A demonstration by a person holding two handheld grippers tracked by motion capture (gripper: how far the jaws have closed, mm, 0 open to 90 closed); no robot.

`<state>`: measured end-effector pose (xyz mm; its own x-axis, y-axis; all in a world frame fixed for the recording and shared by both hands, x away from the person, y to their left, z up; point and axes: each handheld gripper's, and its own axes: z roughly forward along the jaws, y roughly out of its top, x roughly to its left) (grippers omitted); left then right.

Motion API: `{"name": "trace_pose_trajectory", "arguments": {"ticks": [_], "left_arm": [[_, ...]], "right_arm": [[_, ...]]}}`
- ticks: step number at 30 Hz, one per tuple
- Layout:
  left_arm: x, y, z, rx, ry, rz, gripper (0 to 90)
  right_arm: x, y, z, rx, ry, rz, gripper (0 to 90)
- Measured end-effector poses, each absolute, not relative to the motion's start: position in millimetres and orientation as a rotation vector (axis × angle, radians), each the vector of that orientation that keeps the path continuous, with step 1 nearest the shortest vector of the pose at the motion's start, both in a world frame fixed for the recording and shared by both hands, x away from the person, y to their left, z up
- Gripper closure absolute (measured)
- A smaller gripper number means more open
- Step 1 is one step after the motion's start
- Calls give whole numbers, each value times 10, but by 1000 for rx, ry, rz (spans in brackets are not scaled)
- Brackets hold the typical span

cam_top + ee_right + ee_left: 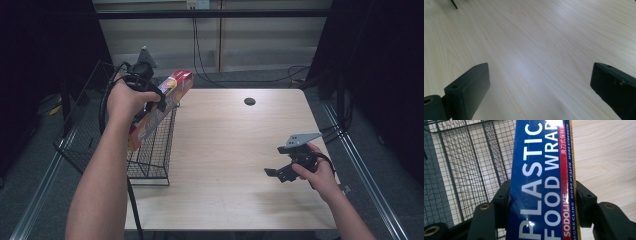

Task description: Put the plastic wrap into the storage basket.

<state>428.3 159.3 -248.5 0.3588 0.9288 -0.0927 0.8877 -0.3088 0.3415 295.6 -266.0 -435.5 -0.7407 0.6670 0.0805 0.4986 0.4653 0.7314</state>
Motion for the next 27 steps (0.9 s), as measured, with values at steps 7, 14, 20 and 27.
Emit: {"name": "trace_pose_trajectory", "arguments": {"ticks": [7,14,20,27], "left_arm": [[4262,1676,-2460,2263,1636,189,438],[4244,1793,-2438,2226,1689,192,438],[4238,1883,-2426,2219,1706,202,438],[4227,2000,-2413,2191,1750,214,438]], "right_arm": [[2952,-2660,-4357,1011,2497,1123,25],[2945,-2657,-4355,1002,2500,1130,22],[2944,-2659,-4357,1004,2490,1133,22],[2953,-2658,-4371,1006,2495,1126,21]]}}
